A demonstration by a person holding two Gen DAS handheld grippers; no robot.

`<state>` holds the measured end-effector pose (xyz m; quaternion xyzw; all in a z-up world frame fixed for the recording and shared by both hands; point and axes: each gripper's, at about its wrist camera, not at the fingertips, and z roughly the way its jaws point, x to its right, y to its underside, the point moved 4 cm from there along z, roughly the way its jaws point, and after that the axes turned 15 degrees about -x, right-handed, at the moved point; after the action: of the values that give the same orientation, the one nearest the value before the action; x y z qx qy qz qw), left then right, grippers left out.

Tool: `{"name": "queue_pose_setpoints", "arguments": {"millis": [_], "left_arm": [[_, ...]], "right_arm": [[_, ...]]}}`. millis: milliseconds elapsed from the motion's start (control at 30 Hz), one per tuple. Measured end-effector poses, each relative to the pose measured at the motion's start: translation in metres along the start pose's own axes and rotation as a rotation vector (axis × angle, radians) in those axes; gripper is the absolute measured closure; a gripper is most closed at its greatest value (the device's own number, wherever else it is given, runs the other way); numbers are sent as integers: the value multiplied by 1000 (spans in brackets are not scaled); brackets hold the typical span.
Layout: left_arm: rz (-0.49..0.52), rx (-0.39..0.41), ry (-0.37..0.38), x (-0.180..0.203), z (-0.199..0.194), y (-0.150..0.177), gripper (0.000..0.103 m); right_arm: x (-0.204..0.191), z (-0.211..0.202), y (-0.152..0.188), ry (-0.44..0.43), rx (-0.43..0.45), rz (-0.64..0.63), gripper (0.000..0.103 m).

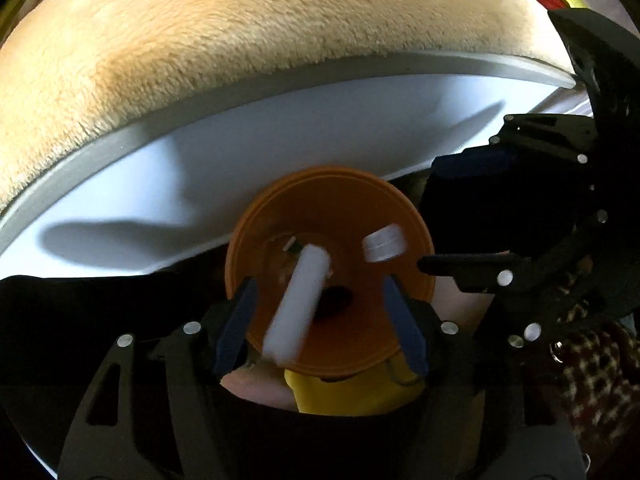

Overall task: Collect trash
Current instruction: 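Lower both held items into the orange bin and open both grippers, then grasp the white charger with the left gripper while the right gripper grasps the lipstick tube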

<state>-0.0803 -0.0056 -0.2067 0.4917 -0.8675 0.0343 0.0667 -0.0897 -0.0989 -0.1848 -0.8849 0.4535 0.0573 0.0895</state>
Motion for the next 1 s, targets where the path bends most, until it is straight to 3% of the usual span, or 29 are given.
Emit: {"name": "queue_pose_setpoints", "arguments": {"millis": [200,367,467,533,700,833,1000], "left_arm": [[2,86,-17,0,-23,-2,39],[3,279,-54,3,-83,-19,39],[6,380,-72,6,-118,-45,39],[6,442,-94,4,-139,-69,39],[-64,512,-81,-10,-165,-141,39],[-145,543,-112,-25,-175,-183,39],[-227,503,-167,-36,-158,-253,39]], "right_arm": [[9,-35,3,15,102,-6,37],[36,-113,-1,26,347,52,37],[69,-154,-1,136,488,148,33],[96,-170,-1,207,530,242,33],[140,-189,7,189,606,390,33],[146,-183,9,209,622,406,32],[150,-184,3,267,626,384,32]]}}
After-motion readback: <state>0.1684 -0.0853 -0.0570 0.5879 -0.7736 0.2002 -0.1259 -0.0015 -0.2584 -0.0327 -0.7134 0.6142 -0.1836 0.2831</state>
